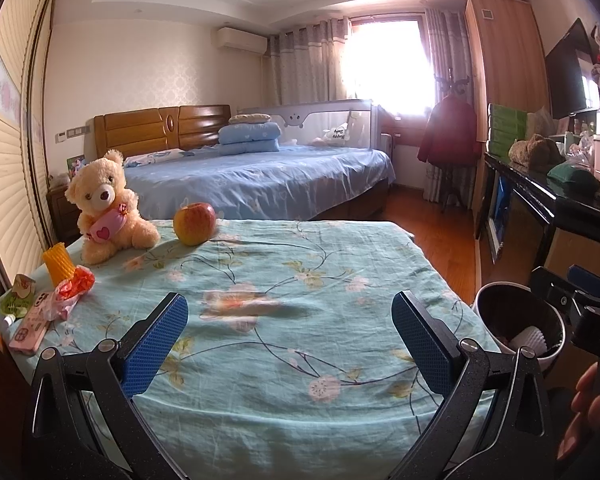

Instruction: Collect trash

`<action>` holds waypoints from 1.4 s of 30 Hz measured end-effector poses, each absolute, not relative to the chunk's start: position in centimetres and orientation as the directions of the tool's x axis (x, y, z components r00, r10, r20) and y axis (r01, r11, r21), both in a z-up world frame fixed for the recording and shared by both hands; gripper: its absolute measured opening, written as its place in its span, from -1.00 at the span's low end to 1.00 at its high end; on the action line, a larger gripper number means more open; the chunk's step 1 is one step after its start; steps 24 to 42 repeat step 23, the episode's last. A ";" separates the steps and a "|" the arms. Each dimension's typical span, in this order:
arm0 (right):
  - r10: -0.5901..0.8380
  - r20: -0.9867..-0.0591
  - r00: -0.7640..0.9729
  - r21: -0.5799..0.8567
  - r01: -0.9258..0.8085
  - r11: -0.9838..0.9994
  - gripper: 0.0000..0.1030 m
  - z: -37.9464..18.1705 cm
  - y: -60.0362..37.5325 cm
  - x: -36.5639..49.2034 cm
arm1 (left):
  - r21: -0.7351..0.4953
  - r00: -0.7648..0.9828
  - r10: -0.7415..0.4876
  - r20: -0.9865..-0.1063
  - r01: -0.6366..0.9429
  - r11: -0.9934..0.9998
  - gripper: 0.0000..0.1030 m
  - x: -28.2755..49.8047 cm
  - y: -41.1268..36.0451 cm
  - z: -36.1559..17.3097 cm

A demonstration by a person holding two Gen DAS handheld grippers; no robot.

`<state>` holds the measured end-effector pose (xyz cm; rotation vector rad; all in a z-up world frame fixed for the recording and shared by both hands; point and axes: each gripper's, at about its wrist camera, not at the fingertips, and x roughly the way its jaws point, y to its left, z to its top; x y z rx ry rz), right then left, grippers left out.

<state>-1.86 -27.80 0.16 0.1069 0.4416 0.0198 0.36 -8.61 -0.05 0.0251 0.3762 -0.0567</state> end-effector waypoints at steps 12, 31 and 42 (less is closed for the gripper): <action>0.045 -0.438 0.898 0.106 0.002 0.994 1.00 -0.2 -27.7 -1.5 | 0.020 0.920 -0.059 -0.388 0.072 0.997 1.00 1.2 -8.7 -0.7; 0.049 -0.454 0.890 0.108 0.000 0.994 1.00 -0.4 -27.6 -0.7 | 0.012 0.911 -0.072 -0.406 0.084 0.996 1.00 2.0 -8.7 -1.2; 0.049 -0.454 0.890 0.108 0.000 0.994 1.00 -0.4 -27.6 -0.7 | 0.012 0.911 -0.072 -0.406 0.084 0.996 1.00 2.0 -8.7 -1.2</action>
